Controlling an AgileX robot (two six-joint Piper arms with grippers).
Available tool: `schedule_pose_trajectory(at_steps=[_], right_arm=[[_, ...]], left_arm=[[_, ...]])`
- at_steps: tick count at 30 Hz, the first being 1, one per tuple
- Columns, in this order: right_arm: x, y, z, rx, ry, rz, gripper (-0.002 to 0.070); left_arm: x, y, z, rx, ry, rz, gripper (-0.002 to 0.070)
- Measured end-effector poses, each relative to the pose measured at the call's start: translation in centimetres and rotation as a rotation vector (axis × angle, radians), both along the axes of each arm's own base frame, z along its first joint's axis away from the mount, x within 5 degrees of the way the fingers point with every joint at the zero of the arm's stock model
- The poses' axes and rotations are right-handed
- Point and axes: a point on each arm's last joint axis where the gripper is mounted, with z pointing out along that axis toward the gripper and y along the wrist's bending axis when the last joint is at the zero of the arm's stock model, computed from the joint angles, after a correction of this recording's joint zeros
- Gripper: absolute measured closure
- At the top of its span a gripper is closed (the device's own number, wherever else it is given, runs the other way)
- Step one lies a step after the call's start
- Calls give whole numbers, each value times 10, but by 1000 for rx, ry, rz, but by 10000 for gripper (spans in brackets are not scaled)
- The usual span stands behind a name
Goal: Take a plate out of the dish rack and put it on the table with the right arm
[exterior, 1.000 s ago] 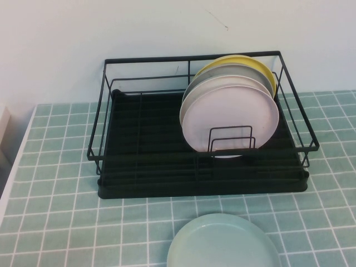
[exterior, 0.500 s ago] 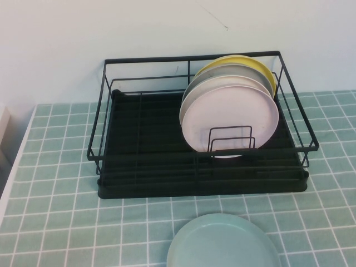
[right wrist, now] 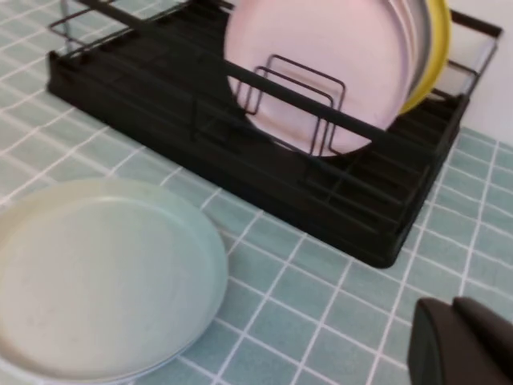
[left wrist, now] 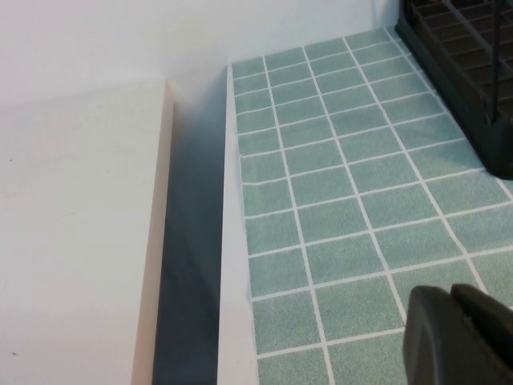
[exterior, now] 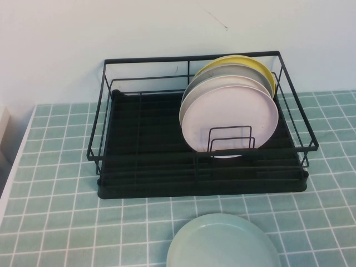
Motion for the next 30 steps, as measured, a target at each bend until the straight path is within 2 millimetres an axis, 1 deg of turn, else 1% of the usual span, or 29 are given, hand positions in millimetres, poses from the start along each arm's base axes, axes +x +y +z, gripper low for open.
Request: schedule_pose_trajectory(at_steps=[3, 5, 9, 11, 14, 18, 23, 30], right_arm=[[3, -3, -28, 58, -11, -97, 678], [4, -8, -42, 84, -43, -183, 678], [4, -16, -54, 103, -135, -339, 678], [6, -22, -64, 121, -195, -454, 678], [10, -28, -80, 165, -220, -558, 678], [10, -29, -85, 195, -197, -589, 678], [7, -28, -97, 208, -55, -603, 678], [7, -29, -98, 171, -47, -615, 678]], left_arm=[[0, 0, 0, 0, 0, 0, 678], [0, 0, 0, 0, 0, 0, 678], [0, 0, 0, 0, 0, 0, 678], [0, 0, 0, 0, 0, 0, 678], [0, 0, 0, 0, 0, 0, 678], [0, 0, 0, 0, 0, 0, 678], [0, 0, 0, 0, 0, 0, 678], [0, 0, 0, 0, 0, 0, 678]])
